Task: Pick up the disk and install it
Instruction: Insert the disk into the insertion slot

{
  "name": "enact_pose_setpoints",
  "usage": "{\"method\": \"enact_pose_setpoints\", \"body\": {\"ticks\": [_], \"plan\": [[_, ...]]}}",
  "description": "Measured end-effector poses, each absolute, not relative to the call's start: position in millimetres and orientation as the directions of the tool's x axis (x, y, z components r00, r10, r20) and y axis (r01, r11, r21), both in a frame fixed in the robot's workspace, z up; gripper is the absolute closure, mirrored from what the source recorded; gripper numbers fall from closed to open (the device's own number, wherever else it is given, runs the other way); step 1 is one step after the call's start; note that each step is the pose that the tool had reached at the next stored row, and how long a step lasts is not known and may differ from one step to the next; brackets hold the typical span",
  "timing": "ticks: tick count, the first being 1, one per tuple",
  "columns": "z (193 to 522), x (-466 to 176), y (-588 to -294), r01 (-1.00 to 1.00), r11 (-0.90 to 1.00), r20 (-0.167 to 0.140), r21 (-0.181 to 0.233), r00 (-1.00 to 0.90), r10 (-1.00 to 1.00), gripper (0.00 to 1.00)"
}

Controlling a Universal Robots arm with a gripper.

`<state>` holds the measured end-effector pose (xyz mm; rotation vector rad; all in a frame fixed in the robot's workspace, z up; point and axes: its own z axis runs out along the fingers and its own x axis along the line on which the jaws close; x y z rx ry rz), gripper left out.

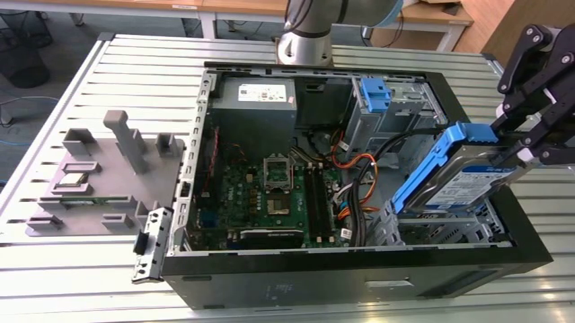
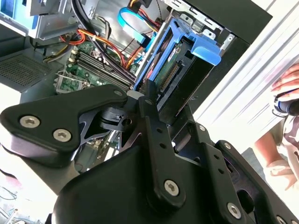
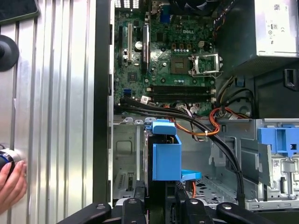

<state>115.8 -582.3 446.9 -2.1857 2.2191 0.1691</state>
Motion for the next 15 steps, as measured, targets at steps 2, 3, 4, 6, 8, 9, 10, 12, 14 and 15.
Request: {"method": "enact_pose_setpoints", "body": {"ticks": [2,3,4,6,8,9,10,12,14,15], "plan": [[445.5,115.8,-582.3,-0.998,0.012,-0.092,0.062,-0.018,-0.996,0.65],[444.8,115.8,-582.3,-0.998,0.012,-0.092,0.062,-0.018,-0.996,0.65],[444.1,115.8,-582.3,-0.998,0.012,-0.092,0.062,-0.018,-0.996,0.65],[443.1,115.8,-582.3,-0.998,0.012,-0.092,0.062,-0.018,-0.996,0.65],[442.7,115.8,-582.3,-0.998,0.012,-0.092,0.062,-0.018,-0.996,0.65],[442.3,115.8,-582.3,-0.998,0.012,-0.092,0.062,-0.018,-0.996,0.65],[441.8,115.8,-582.3,-0.998,0.012,-0.092,0.062,-0.018,-0.996,0.65],[440.5,115.8,-582.3,-0.998,0.012,-0.092,0.062,-0.018,-0.996,0.65],[439.2,115.8,-582.3,-0.998,0.012,-0.092,0.062,-0.018,-0.996,0.65],[438.6,115.8,-582.3,-0.998,0.012,-0.092,0.062,-0.018,-0.996,0.65]]}}
